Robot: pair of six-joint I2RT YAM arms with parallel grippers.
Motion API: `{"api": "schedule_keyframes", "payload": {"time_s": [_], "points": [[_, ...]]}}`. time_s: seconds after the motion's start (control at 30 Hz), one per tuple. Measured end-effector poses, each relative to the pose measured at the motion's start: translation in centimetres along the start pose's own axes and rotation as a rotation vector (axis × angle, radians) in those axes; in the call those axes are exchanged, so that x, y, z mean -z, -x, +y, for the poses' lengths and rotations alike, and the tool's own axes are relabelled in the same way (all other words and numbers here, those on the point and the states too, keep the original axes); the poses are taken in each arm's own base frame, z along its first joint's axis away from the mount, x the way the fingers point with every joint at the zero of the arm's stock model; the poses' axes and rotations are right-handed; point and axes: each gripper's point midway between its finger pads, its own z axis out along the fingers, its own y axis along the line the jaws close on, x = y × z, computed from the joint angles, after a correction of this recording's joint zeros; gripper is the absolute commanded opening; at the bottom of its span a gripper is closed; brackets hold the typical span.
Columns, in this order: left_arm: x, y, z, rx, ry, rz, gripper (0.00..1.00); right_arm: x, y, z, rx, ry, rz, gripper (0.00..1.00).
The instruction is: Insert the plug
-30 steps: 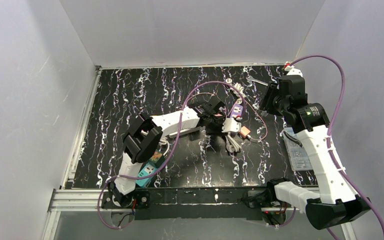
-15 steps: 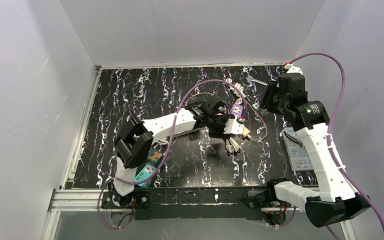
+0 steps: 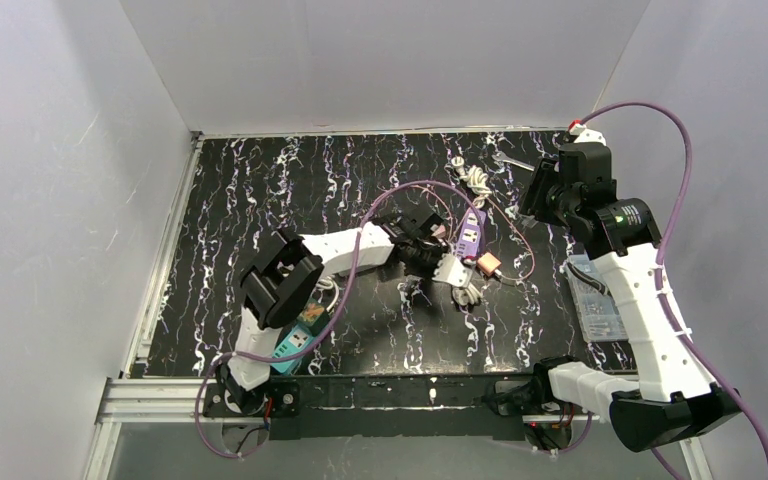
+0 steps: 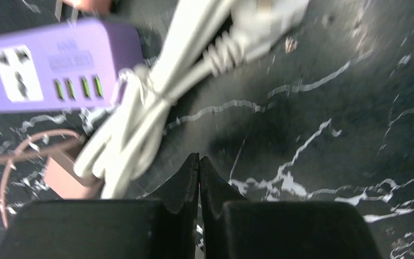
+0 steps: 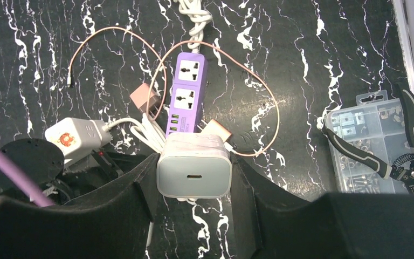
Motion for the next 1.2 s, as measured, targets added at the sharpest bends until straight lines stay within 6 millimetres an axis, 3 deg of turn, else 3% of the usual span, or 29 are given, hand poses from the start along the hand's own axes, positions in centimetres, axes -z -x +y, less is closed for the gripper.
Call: {"api": "schedule_keyframes", "payload": {"time_s": [0.17,0.2,0.3,0.37,0.47,0.53,0.67,0.83,0.9,1.0,1.13,1.2], "points": [[1.3,-4.6,0.9,0.053,0.038,0.075,0.00,-0.1,-0.1,0.1,0.000,0.007,0.005,0.18],[1.9,-5.3,1.5,0.066,0.060,0.077,0.06,-0.1,-0.1,0.2,0.000,0.010,0.006,0.18],[4.0,-6.1,2.7,0.096,0.114,0.067,0.39,-0.1,-0.2,0.3,-0.001,0.018,0.009,0.18],[5.4,-5.4,3.2,0.094,0.145,0.033,0.47,-0.1,-0.2,0.4,-0.001,0.020,0.012,0.18],[6.2,-2.3,3.7,0.037,0.171,-0.039,0.53,-0.2,-0.3,0.4,-0.003,0.024,0.014,0.18],[5.5,0.0,3.4,-0.017,0.160,-0.080,0.53,-0.1,-0.3,0.5,-0.004,0.026,0.015,0.18],[3.0,2.4,1.7,-0.085,0.082,-0.114,0.54,-0.1,-0.3,0.5,-0.004,0.026,0.015,0.18],[-0.1,1.8,0.9,-0.123,0.027,-0.101,0.54,-0.2,-0.3,0.5,-0.004,0.026,0.016,0.18],[-0.8,1.5,1.0,-0.140,0.028,-0.099,0.52,-0.2,-0.4,0.5,-0.004,0.029,0.017,0.18],[-1.1,1.5,1.5,-0.176,0.040,-0.095,0.36,-0.2,-0.4,0.6,-0.005,0.033,0.019,0.18],[-1.3,1.5,2.6,-0.211,0.059,-0.077,0.05,-0.1,-0.5,0.8,-0.008,0.042,0.024,0.18],[-1.5,1.5,3.2,-0.230,0.068,-0.071,0.00,-0.1,-0.5,0.9,-0.008,0.045,0.025,0.18]]}}
